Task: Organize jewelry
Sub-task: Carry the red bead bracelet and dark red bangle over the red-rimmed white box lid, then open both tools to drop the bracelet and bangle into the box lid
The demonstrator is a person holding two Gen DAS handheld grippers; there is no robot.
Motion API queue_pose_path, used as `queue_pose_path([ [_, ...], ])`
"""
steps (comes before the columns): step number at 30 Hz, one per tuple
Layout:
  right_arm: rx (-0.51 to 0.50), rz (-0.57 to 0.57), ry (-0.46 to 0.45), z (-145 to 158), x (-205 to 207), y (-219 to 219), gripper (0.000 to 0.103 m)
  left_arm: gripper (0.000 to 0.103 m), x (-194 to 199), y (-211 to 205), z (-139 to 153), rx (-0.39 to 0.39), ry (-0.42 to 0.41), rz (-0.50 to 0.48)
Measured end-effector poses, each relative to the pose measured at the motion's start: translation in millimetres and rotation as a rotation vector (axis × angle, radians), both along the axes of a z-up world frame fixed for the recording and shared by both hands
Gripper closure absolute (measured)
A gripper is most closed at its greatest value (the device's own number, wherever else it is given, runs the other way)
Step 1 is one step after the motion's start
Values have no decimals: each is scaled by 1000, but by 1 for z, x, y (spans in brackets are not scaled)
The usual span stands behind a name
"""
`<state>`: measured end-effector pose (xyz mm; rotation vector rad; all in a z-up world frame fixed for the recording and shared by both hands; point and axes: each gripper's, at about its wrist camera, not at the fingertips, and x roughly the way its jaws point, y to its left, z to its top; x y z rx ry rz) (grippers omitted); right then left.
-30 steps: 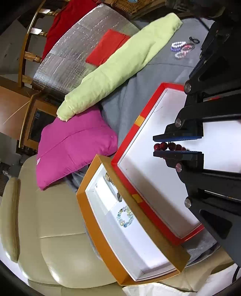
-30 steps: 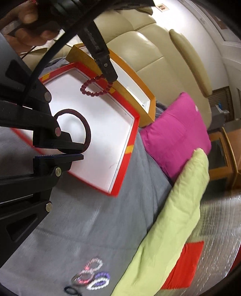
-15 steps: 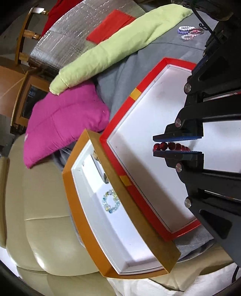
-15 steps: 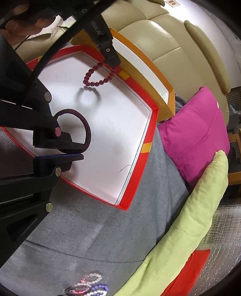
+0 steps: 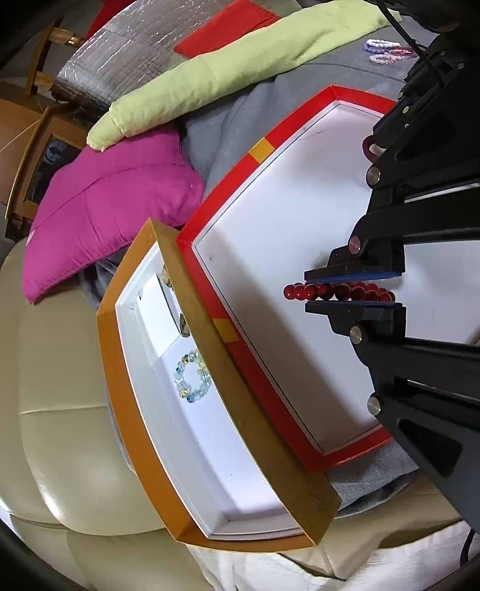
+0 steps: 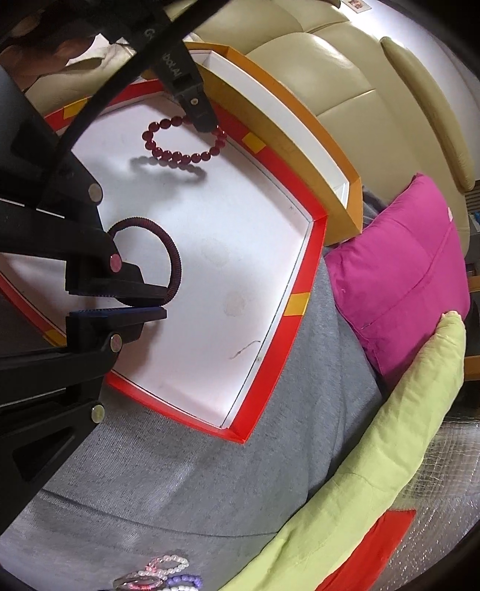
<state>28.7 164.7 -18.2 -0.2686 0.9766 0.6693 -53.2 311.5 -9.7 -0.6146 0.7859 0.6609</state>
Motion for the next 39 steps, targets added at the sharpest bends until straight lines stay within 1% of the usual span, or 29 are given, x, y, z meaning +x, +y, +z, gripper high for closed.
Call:
queue_pose_path([
  [7,-14,-1,23,-7,2,2,96,94,1,1,-1,6,11,14],
  [10,-2,-20,26,-6,5,0,96,92,-2,2,3,36,6,39],
  [12,-2,-29,23,-4,6,0,88,79,-5,1,6,49,-7,51],
  [13,-3,-30,22,-4,6,0,75,69,-5,1,7,57,-9,57],
  [14,-1,-30,19,-3,6,-1,63,65,-6,0,9,72,-6,65],
  [16,11,-31,9,0,5,-3,52,63,-8,-1,12,95,-12,72],
  [17,20,-32,6,3,5,-5,51,58,-10,-2,14,109,-19,80],
  [18,26,-35,4,5,5,-7,51,55,-11,-2,16,121,-23,88],
  [21,62,-52,-22,18,4,-19,50,48,-15,-6,24,170,-43,115],
  [22,82,-65,-38,25,4,-28,45,41,-18,-8,29,196,-57,128],
  [23,101,-81,-54,32,3,-38,37,38,-20,-11,33,219,-72,136],
  [24,121,-100,-74,38,2,-50,32,38,-21,-13,37,236,-84,140],
  [25,136,-121,-93,43,1,-62,25,37,-22,-18,42,264,-105,141],
  [26,145,-140,-106,46,0,-73,22,36,-22,-24,45,284,-120,135],
  [29,161,-220,-117,49,1,-124,21,34,-17,-41,52,329,-139,92],
  [34,160,-355,-72,33,6,-215,21,34,3,-93,61,423,-152,-53],
  [37,156,-422,-50,22,7,-266,21,30,16,-129,63,465,-158,-153],
  [39,158,-471,-28,12,7,-300,21,29,25,-152,63,487,-149,-221],
])
